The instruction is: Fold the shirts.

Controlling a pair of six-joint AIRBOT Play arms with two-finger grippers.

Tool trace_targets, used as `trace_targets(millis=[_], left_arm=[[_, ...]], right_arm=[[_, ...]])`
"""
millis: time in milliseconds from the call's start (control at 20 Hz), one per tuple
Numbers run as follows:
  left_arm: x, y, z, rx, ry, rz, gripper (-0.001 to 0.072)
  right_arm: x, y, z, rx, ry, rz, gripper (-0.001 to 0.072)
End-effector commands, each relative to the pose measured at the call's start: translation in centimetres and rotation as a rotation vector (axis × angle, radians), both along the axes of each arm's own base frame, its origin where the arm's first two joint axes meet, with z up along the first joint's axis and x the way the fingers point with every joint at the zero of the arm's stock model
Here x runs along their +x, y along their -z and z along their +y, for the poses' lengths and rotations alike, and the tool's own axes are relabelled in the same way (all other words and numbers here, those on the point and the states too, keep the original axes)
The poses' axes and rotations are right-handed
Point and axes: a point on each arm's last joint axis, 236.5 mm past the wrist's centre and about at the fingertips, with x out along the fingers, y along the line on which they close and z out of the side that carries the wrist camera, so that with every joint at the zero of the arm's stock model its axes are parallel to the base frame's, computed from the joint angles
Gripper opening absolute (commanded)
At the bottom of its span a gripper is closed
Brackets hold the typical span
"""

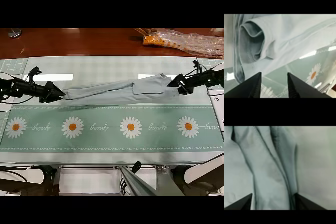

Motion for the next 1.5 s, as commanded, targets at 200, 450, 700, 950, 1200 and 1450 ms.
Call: trace_targets(millis=[200, 450, 700, 950, 1200, 1450], left_arm=[[0.8, -2.4, -0.5, -0.033, -0.024, -0.055, 0.0269], [2.2, -7.6, -3.5, -0.069, -0.018, -0.218, 0.0019], [2.4, -12.1, -13.0, -0.025, 0.076, -0.406, 0.0019], [0.0, -11.6, -24.2, -0.049, 0.162, -0.44, 0.0019], [-2.8, -9.8, -32.0, -0.057, 0.205, -0.465, 0.0019], [-5.1, -4.9, -34.6, 0.001, 0.289, -0.413, 0.0019]], right_arm=[[2.6, -0.6, 5.0, 0.005, -0.083, -0.1, 0.0029], [2.9, -10.1, 4.8, -0.08, -0.123, -0.285, 0.0027], [-1.6, -17.0, 6.4, -0.267, -0.259, -0.332, 0.0027], [-5.4, -20.9, 9.3, -0.338, -0.327, -0.338, 0.0027], [-8.6, -22.2, 11.0, -0.386, -0.384, -0.304, 0.0027], [-11.3, -23.6, 12.6, -0.379, -0.418, -0.28, 0.0027]])
